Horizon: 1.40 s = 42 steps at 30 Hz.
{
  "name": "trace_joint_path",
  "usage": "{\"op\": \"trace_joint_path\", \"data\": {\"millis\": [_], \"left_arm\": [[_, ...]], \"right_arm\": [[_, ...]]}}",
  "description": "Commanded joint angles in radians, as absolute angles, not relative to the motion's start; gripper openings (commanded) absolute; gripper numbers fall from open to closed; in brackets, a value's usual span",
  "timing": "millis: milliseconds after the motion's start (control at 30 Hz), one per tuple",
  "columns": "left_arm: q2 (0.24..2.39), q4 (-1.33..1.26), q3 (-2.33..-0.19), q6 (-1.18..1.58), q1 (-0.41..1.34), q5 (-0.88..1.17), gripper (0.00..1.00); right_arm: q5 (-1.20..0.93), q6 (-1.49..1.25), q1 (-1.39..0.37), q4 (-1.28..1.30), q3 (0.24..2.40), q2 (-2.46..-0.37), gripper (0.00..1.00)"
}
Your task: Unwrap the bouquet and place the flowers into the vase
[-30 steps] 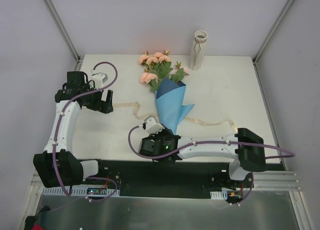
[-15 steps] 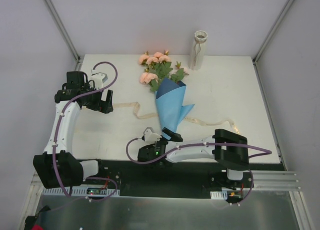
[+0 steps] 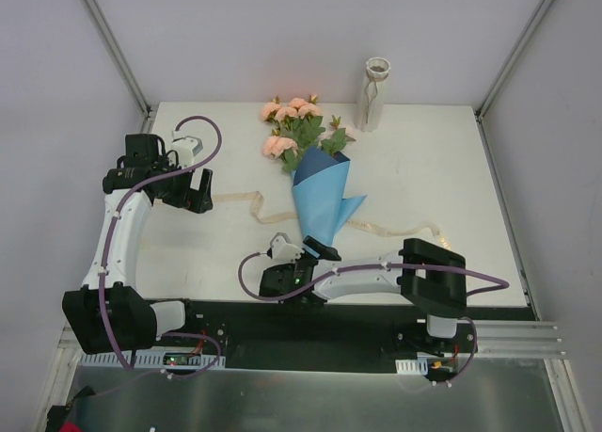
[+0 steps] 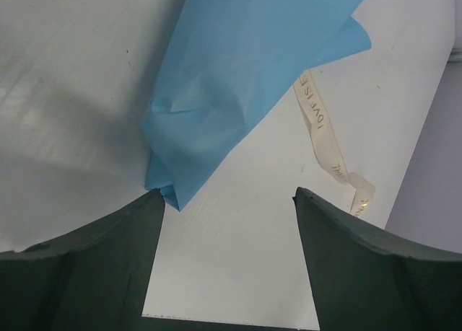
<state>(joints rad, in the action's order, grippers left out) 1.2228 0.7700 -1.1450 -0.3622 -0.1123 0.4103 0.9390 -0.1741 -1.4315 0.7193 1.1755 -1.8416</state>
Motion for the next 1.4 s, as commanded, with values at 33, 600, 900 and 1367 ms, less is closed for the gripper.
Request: {"op": "trace_joint_path", "data": {"millis": [33, 600, 900, 1367], "left_arm": [[1.229, 0.772, -1.146, -0.385, -0.113, 0.42, 0.99], [1.215, 0.788, -1.169, -0.373, -0.113, 0.402, 0.99], [1.195, 0.802, -1.167, -0.379, -0.114, 0.396, 0.99], [1.175, 0.825, -1.193, -0.407, -0.114, 0.399, 0.99]], "right_arm": [[0.986, -0.143, -1.405, 0.652, 1.149, -1.838, 0.75], [1.02, -0.037, -1.376, 0.46, 1.143, -1.871, 0.63], [1.178, -0.141, -1.42, 0.436, 1.082, -1.688, 0.18], [1.143, -1.011, -1.559, 0.954, 1.034, -1.356, 0.57]]}}
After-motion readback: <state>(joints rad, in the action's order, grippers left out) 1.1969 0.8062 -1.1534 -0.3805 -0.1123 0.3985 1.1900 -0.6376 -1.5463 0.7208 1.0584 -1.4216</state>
